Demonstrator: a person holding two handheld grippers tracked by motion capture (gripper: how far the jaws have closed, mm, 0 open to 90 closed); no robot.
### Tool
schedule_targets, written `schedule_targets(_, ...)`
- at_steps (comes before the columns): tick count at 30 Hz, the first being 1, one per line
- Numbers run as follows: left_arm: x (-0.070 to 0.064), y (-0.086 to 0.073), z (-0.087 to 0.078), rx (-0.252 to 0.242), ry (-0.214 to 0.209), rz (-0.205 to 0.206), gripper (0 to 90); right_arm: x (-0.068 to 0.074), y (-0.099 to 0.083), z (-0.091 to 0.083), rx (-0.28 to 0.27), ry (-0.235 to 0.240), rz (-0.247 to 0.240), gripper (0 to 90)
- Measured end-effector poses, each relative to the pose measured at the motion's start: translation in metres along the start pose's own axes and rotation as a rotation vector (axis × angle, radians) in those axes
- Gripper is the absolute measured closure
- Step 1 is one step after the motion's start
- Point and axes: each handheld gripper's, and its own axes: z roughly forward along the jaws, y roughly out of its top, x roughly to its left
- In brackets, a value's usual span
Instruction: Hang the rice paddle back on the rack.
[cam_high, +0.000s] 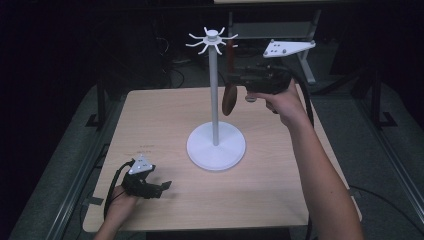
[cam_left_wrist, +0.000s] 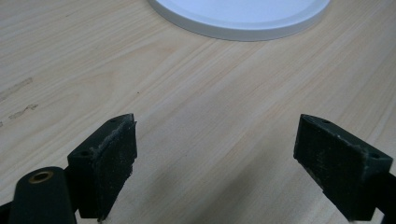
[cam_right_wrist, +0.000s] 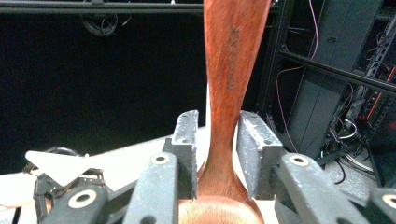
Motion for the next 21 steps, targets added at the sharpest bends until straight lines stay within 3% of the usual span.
schedule_targets(14, 0.001, 0.000, 0.000, -0.005, 0.006, -0.010, 13.1, 0.002, -0.007, -0.010, 0.021, -0.038, 0.024, 38.9)
schedule_targets(21, 0.002, 0.001, 0.002, 0.000, 0.015, -0.018, 13.1, -0.003, -0.018, -0.027, 0.030, -0.060, 0.046, 37.6)
